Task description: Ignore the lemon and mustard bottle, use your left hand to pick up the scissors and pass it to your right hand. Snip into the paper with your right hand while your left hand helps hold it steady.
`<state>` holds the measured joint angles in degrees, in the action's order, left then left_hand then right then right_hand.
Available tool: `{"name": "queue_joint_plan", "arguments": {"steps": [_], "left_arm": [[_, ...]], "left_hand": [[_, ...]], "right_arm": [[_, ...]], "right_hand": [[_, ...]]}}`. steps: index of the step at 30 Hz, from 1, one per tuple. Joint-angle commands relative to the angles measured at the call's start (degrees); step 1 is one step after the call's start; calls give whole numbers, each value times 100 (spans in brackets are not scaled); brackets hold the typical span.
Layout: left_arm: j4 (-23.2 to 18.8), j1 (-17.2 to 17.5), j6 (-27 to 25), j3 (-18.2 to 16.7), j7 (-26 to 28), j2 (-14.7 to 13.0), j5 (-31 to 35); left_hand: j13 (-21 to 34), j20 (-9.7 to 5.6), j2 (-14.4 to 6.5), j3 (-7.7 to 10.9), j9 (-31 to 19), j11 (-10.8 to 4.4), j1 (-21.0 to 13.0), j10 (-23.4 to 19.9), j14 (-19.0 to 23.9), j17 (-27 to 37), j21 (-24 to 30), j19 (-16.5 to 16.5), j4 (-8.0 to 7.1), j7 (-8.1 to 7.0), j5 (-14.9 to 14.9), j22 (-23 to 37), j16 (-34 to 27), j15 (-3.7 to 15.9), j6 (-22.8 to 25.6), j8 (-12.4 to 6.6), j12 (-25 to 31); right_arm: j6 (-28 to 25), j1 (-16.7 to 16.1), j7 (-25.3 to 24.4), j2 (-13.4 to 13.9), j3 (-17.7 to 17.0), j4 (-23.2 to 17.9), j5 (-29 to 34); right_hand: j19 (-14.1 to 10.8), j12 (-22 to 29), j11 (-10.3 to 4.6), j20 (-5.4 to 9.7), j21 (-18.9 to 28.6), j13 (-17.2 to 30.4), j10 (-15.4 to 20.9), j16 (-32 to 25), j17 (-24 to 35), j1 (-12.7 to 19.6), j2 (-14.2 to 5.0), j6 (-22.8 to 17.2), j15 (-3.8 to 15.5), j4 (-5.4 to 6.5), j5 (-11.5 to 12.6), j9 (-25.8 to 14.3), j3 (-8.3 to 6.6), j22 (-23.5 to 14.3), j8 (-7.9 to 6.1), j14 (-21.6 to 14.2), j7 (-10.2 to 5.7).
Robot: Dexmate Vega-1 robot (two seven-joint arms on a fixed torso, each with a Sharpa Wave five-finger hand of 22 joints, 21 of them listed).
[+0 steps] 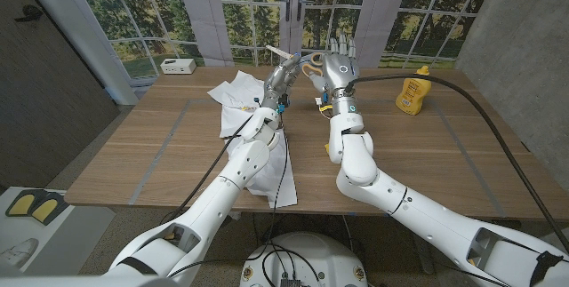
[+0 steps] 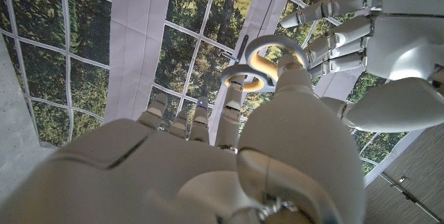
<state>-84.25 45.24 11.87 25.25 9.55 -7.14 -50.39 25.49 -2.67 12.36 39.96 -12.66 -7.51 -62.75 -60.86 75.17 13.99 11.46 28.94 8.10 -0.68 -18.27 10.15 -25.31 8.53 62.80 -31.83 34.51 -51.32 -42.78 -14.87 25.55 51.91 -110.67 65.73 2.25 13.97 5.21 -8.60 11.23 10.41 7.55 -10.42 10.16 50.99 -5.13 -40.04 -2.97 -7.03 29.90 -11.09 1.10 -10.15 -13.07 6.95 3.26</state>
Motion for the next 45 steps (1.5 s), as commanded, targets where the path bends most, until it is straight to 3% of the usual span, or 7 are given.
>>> {"name": "queue_joint_plan", "arguments": {"steps": [1, 6, 9, 30, 34, 36, 45], "left_arm": [[-70, 37, -2, 11, -28, -33, -11], [-90, 45, -8, 22, -38, -42, -9], [-110, 60, 0, 28, -22, -48, 8], [-151, 75, -42, 51, -26, -79, 4], [-127, 62, -29, 53, -41, -65, 3], [-121, 54, -29, 54, -44, -61, 4], [-58, 9, -25, 63, -111, -52, -1]], "left_hand": [[18, -811, -338, 56, -11, -294, -302, -260, 565, 18, 4, -2, -9, -461, -12, 16, -42, 511, 688, -29, 16], [20, -811, -335, 56, -10, -295, -302, -259, 559, 14, 4, -2, -8, -463, -11, 16, -38, 511, 693, -26, 17], [18, -811, -335, 56, -10, -294, -301, -257, 560, 15, 4, -2, -8, -463, -10, 16, -40, 511, 693, -24, 15], [14, -809, -314, 62, -11, -304, -303, -234, 535, 15, 4, -1, -1, -513, -19, 15, -27, 510, 703, -7, 3], [15, -809, -315, 62, -11, -303, -302, -235, 540, 18, 3, -2, -2, -511, -20, 15, -30, 510, 697, -3, 4], [15, -809, -317, 63, -11, -302, -301, -235, 543, 20, 3, -2, -3, -509, -21, 16, -32, 510, 696, -1, 5], [19, -810, -320, 65, -12, -299, -299, -240, 541, 19, 2, -4, -7, -504, -24, 15, -29, 510, 709, 1, 9]], "right_arm": [[36, 15, 229, 5, 3, 38, 277], [69, 14, 358, 12, -14, 16, 391], [102, 16, 446, 24, -15, 4, 469], [24, 6, 1059, -156, -96, 96, 1136], [51, 0, 1137, -159, -107, 118, 1254], [50, 12, 1221, -168, -94, 150, 1360], [59, 43, 1641, -263, -101, 278, 1769]], "right_hand": [[2, -12, -18, -12, -4, 14, -10, 11, -3, 46, 23, -8, 20, -10, 28, -13, 37, -5, 17, 20, -25], [30, -37, -36, -27, -14, 16, -47, 15, -3, 64, 25, 6, 12, -16, 38, -16, 45, -5, 32, 37, -215], [50, -47, -62, -45, -21, 16, -67, 19, -3, 70, 24, 10, 22, -18, 40, -17, 46, -5, 36, 52, -232], [60, 18, -100, -53, -12, 18, 179, -11, -2, 66, 120, -335, 84, -24, 63, -21, 121, -7, -58, -23, -64], [65, 13, -109, -54, -11, 19, 195, -8, -1, 64, 131, -487, 83, -20, 73, -21, 137, -8, -101, -30, -189], [85, 3, -113, -68, -16, 20, 194, -4, -2, 77, 132, -531, 80, -22, 82, -21, 143, -9, -102, -31, -403], [114, -2, -146, -80, -21, 21, 210, -7, 1, 74, 128, -552, 66, -13, 86, -23, 155, -10, -90, -45, -474]]}}
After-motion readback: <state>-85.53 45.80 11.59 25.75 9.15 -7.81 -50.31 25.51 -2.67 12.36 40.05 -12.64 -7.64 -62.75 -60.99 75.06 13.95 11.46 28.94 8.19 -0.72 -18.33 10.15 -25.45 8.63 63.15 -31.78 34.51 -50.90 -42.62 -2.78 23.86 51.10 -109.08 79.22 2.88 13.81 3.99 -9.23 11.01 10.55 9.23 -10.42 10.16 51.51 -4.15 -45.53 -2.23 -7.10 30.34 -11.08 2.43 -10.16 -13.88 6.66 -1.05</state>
